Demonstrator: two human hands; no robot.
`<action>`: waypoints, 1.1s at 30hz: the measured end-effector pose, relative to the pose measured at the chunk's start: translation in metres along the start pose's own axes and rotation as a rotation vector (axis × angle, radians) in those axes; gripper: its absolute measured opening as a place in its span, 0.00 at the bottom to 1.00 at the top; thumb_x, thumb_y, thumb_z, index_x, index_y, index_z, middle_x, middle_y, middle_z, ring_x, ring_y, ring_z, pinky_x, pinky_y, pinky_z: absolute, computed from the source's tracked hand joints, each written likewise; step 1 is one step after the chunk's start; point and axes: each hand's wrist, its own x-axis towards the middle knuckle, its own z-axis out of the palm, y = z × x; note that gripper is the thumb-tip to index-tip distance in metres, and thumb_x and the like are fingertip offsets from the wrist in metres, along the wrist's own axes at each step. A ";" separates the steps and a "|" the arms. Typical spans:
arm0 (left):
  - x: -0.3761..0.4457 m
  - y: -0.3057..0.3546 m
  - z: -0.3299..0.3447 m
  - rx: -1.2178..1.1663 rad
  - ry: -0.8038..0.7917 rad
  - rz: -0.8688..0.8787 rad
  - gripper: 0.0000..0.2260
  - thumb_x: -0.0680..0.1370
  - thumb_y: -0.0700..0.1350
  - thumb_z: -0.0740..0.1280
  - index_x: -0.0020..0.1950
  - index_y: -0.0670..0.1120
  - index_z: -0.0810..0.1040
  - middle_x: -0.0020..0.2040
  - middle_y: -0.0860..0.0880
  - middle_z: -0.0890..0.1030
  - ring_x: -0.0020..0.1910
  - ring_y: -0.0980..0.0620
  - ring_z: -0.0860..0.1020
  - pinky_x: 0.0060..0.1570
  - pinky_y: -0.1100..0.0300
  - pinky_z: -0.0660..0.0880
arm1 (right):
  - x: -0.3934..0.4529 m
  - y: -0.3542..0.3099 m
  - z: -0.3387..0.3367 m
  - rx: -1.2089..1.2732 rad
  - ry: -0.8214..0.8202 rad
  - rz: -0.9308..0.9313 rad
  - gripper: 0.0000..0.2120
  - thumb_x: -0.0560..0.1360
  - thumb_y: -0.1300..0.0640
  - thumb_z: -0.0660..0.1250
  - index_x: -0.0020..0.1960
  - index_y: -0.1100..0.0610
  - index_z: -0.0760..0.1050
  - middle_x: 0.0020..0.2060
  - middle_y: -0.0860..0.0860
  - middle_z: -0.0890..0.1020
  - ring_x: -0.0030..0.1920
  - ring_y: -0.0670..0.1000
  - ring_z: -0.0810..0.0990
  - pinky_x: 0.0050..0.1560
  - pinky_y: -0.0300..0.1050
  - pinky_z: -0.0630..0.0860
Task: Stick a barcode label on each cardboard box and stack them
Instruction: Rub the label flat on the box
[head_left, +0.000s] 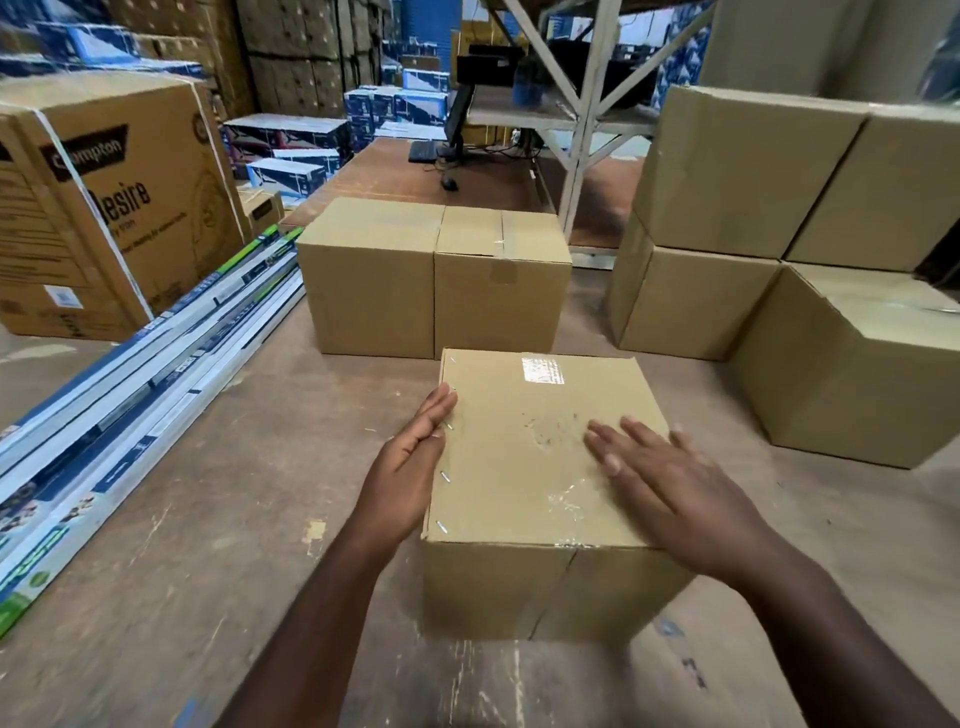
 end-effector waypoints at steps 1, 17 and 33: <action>-0.001 0.001 -0.001 0.011 -0.010 -0.008 0.20 0.86 0.37 0.57 0.75 0.50 0.73 0.74 0.65 0.70 0.72 0.72 0.64 0.71 0.74 0.59 | 0.004 0.016 -0.005 0.002 0.066 0.125 0.33 0.80 0.28 0.37 0.80 0.35 0.58 0.78 0.31 0.56 0.81 0.39 0.52 0.82 0.52 0.48; -0.074 -0.073 -0.002 -0.216 -0.007 -0.611 0.42 0.65 0.82 0.47 0.70 0.61 0.69 0.69 0.56 0.74 0.66 0.52 0.74 0.74 0.45 0.66 | -0.063 0.008 0.094 1.361 0.074 0.623 0.45 0.70 0.20 0.52 0.80 0.44 0.59 0.75 0.45 0.69 0.73 0.49 0.71 0.68 0.44 0.69; -0.077 0.013 -0.056 0.076 0.300 0.083 0.35 0.66 0.60 0.76 0.72 0.57 0.72 0.62 0.64 0.81 0.60 0.63 0.80 0.54 0.67 0.78 | 0.000 -0.032 0.067 1.131 0.395 0.163 0.40 0.61 0.18 0.68 0.67 0.37 0.73 0.62 0.36 0.81 0.64 0.43 0.80 0.58 0.40 0.77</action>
